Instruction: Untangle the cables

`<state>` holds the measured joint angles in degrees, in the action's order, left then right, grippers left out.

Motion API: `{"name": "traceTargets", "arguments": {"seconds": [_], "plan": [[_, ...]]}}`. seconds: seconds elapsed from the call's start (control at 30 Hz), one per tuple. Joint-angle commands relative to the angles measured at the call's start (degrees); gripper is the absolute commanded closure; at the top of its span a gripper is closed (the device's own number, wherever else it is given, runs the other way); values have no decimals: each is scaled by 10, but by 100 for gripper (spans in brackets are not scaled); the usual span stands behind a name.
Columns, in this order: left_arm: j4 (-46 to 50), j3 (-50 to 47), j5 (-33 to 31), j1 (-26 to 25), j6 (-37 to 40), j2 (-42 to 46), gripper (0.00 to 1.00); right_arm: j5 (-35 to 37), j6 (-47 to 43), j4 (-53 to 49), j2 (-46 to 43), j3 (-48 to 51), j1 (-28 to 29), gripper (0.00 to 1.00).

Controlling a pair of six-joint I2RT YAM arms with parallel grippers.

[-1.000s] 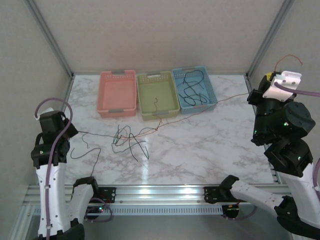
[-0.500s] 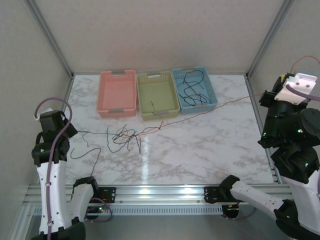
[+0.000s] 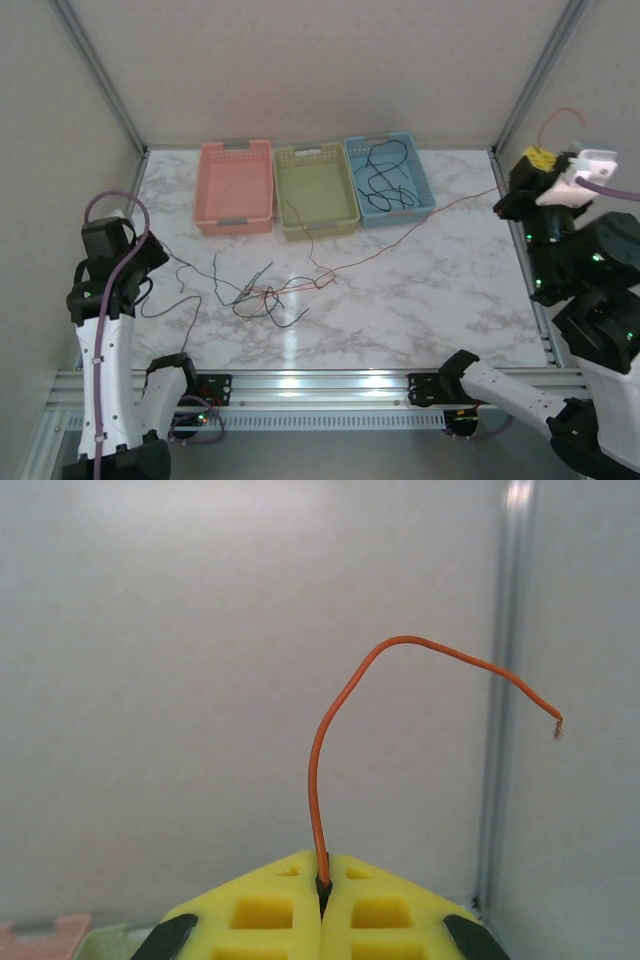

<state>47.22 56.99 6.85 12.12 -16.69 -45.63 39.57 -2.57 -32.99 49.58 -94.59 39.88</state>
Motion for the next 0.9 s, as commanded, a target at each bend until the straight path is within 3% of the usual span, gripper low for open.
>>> {"name": "traceTargets", "arguments": {"seconds": [0.0,0.4,0.43,0.57,0.63,0.77,0.87], "plan": [[-22,12,130,4,-12,-17,100,-111,99,-52,46,42,-2,100],[-61,26,263,-13,-30,5,100,-108,191,-71,132,253,-2,100],[-58,29,261,-14,-28,5,100,-101,198,-72,135,268,-2,97],[-36,30,230,-15,-25,-1,100,-138,206,-86,150,296,-16,42],[-34,27,226,-15,-22,-6,100,-166,203,-105,169,288,-23,36],[-31,29,232,-15,-20,-17,100,-227,174,-87,165,285,-23,33],[-27,31,230,-15,-10,-13,100,-380,130,-26,152,307,-23,31]]}}
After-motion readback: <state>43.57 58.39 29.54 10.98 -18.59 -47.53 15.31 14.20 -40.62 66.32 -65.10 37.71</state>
